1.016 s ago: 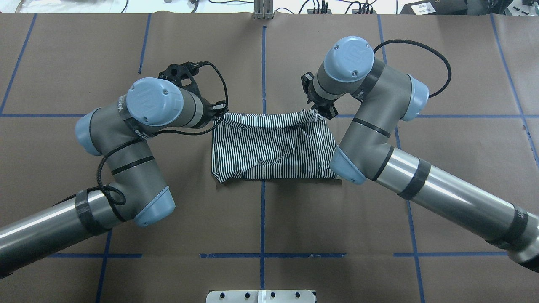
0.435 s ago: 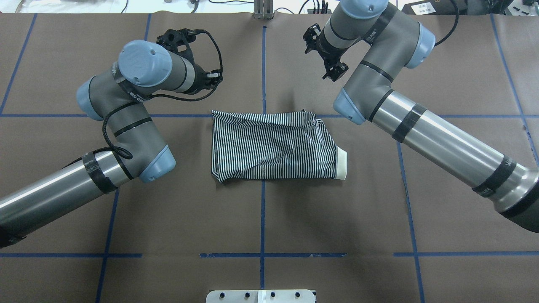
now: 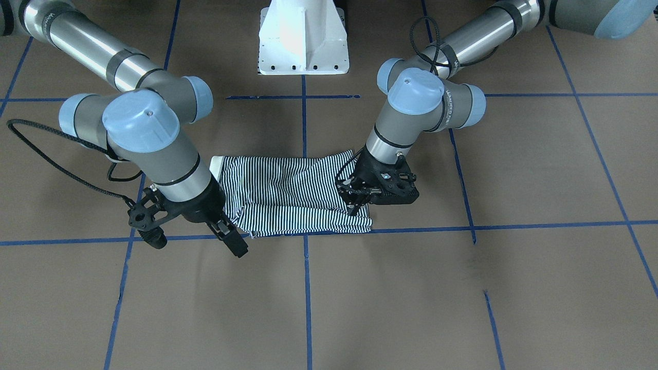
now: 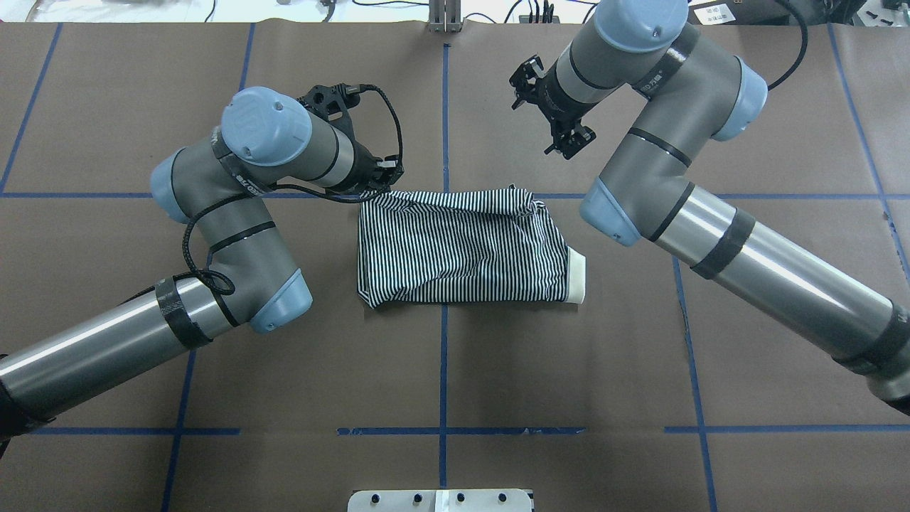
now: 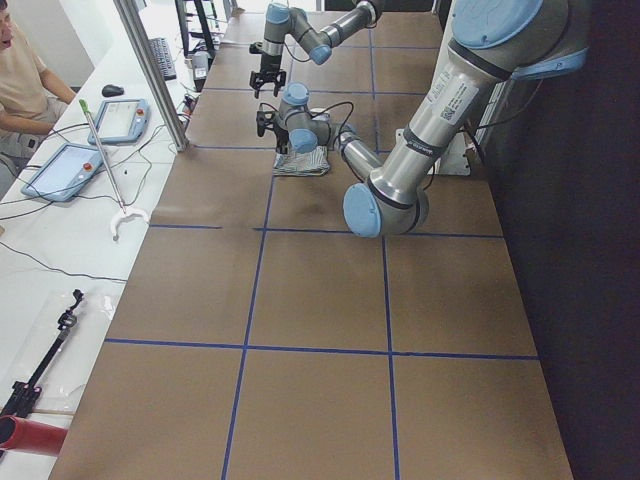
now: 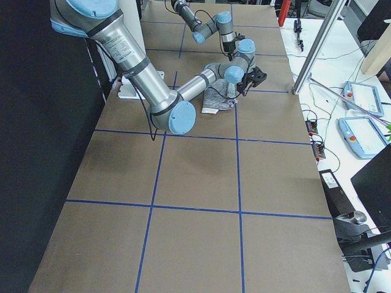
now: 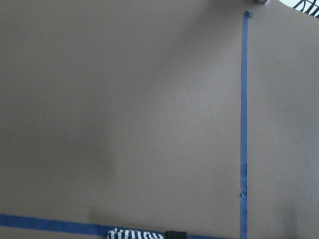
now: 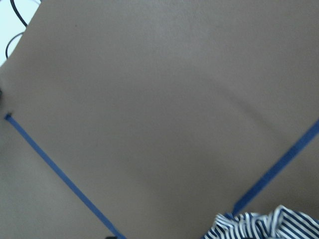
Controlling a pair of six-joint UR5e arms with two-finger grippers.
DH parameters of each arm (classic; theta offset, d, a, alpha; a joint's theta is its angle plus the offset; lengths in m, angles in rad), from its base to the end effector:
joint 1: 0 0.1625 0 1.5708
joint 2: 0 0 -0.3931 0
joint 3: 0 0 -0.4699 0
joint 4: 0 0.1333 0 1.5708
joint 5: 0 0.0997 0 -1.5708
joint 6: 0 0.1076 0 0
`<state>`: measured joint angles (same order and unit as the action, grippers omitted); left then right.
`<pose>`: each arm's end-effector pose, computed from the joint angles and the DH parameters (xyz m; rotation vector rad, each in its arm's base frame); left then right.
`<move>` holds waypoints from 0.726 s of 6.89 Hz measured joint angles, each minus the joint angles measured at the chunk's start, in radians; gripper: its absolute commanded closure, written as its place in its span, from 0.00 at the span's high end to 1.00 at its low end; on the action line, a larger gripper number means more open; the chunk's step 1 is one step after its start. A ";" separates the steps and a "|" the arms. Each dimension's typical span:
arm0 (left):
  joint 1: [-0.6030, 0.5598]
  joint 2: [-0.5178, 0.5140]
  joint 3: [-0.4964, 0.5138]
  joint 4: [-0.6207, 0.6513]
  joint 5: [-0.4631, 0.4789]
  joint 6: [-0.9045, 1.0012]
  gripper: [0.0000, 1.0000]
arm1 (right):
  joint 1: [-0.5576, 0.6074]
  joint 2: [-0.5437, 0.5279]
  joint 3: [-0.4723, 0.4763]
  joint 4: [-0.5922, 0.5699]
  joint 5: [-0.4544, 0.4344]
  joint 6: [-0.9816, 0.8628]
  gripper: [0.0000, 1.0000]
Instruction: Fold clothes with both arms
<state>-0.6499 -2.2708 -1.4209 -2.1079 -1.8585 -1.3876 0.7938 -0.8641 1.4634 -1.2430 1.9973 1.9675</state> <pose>0.5680 -0.5608 0.1772 0.2006 1.0941 -0.2614 -0.4846 -0.6194 0.1754 -0.2150 -1.0076 0.8910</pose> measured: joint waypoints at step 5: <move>0.058 -0.006 0.029 -0.001 -0.011 0.041 0.00 | -0.221 -0.025 0.041 -0.036 -0.133 -0.019 0.00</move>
<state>-0.5914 -2.2764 -1.3923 -2.1090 -1.8695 -1.3466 0.5724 -0.8890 1.5040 -1.2787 1.8642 1.9484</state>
